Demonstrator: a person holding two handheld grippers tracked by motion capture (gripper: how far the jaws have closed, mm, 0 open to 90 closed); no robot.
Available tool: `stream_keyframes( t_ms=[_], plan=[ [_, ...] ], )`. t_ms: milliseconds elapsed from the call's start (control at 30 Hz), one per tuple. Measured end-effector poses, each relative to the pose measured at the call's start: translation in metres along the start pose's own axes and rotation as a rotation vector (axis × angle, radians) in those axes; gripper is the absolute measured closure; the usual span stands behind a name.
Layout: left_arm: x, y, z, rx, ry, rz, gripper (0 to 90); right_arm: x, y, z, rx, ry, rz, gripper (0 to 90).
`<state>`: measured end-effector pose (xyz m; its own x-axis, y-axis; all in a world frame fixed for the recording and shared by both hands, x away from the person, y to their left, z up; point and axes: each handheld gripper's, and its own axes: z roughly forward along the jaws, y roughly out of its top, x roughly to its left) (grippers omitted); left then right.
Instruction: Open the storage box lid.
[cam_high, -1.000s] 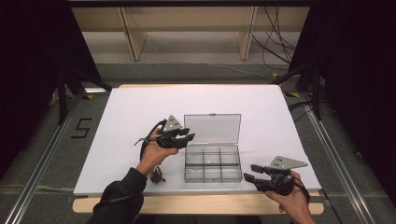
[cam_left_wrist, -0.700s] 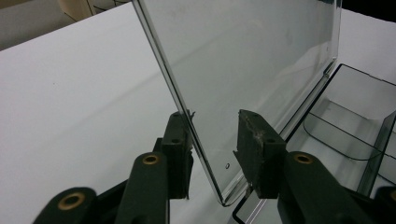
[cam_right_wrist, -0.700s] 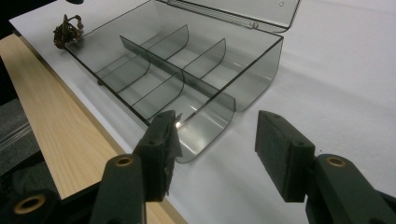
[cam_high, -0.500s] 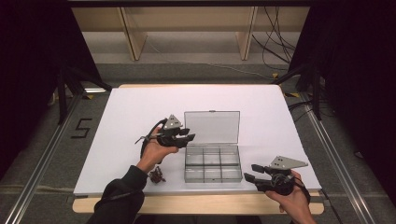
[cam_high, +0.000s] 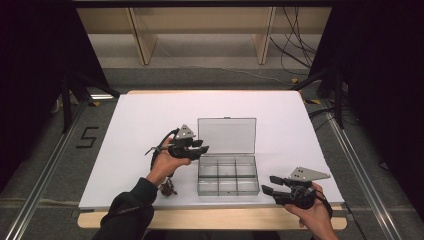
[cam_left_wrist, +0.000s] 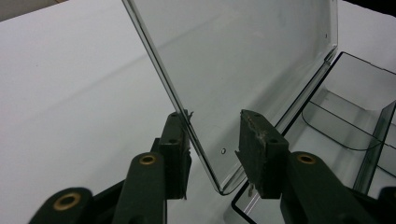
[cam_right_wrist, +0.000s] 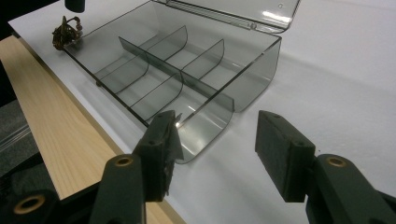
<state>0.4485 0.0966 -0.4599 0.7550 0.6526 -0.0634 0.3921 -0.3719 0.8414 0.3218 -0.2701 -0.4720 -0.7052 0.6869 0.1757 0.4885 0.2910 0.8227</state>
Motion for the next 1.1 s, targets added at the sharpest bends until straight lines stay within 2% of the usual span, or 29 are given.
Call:
stream_keyframes(
  t_ms=[67,133,233,267,433,567,600,700,867,1100],
  plan=[
    [-0.0005,-0.001,-0.0003,0.014,0.014,0.009,62.3,-0.0001,-0.0001,0.0004,-0.001,-0.001,-0.001,48.9],
    [-0.0001,-0.0012,-0.0001,0.026,0.006,0.016,62.2,-0.001,-0.0001,0.0,-0.006,-0.017,-0.017,48.8],
    [0.0,-0.0025,0.0007,0.034,0.004,0.003,61.8,-0.0008,-0.0002,0.0,0.0,-0.001,0.002,48.8],
    [-0.0011,-0.003,0.0015,0.025,0.008,-0.014,61.5,-0.0007,-0.0002,0.0001,0.001,-0.002,0.001,48.8],
    [-0.0001,-0.0024,0.0008,0.038,0.005,-0.012,62.1,-0.0014,-0.0003,-0.0001,0.003,-0.014,-0.017,48.8],
    [-0.0001,-0.0014,0.0012,0.049,0.01,-0.049,62.0,-0.0021,-0.0008,0.0013,-0.007,-0.005,-0.002,48.2],
    [-0.0001,-0.0009,0.0009,0.056,0.015,-0.048,61.8,0.0004,-0.0013,0.0002,0.004,0.017,0.05,48.2],
    [0.0005,-0.0001,0.001,0.065,0.009,-0.054,61.8,-0.0005,-0.002,0.0007,-0.01,0.01,0.048,48.2],
    [0.0037,-0.0008,0.0017,0.065,-0.003,-0.094,61.7,-0.0002,-0.0018,0.0004,0.003,0.011,0.051,47.7],
    [0.004,-0.0011,0.001,0.077,0.01,-0.118,61.5,0.0001,-0.0018,0.0004,0.009,0.011,0.054,47.7]
  ],
)
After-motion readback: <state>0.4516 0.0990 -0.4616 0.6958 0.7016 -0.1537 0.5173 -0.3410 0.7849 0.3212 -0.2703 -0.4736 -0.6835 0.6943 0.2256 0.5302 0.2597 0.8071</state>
